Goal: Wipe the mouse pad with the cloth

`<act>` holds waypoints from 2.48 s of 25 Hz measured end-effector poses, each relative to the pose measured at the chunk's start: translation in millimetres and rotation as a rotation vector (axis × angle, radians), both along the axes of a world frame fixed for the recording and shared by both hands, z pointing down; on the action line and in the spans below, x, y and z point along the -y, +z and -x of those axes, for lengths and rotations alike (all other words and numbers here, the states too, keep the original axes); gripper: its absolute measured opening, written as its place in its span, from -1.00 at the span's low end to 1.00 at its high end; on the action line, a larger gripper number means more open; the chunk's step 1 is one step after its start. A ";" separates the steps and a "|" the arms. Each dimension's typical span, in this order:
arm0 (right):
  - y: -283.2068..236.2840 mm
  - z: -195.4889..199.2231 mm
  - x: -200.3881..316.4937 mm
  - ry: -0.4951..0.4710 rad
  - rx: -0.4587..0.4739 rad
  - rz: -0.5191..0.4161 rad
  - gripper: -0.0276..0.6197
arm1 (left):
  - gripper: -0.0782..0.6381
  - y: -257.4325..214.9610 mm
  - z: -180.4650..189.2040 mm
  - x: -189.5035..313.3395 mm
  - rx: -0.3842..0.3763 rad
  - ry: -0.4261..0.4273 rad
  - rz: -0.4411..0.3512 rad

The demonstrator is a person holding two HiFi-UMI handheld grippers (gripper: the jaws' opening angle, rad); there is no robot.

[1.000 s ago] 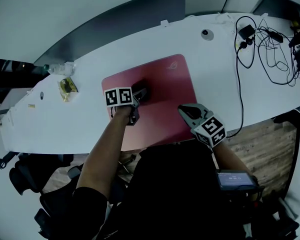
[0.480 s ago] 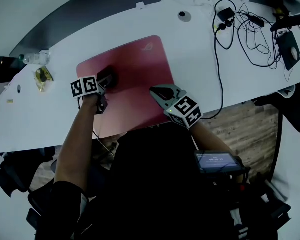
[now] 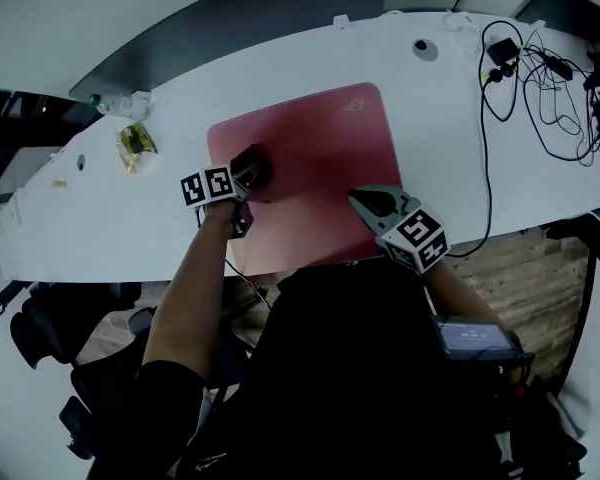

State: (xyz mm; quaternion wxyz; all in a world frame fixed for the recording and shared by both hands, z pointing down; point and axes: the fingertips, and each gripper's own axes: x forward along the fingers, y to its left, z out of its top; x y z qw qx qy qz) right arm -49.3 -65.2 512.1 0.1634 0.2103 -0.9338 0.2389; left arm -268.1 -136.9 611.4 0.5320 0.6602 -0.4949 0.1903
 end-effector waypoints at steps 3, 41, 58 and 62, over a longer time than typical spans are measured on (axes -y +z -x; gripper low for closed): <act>0.2 2.5 -3.0 0.001 -0.004 0.000 -0.83 | -0.33 -0.4 14.2 -6.4 0.017 -0.010 0.001; -7.1 37.1 -40.2 0.040 -0.057 -0.028 -0.83 | -0.43 -7.1 91.5 -91.5 0.216 -0.003 0.052; -5.5 36.1 -45.1 0.036 -0.069 -0.035 -0.83 | -0.45 -2.8 10.2 -80.2 0.113 -0.001 0.029; -3.0 35.4 -44.8 0.005 -0.065 -0.029 -0.83 | -0.45 -4.2 1.0 -75.3 0.109 -0.023 0.020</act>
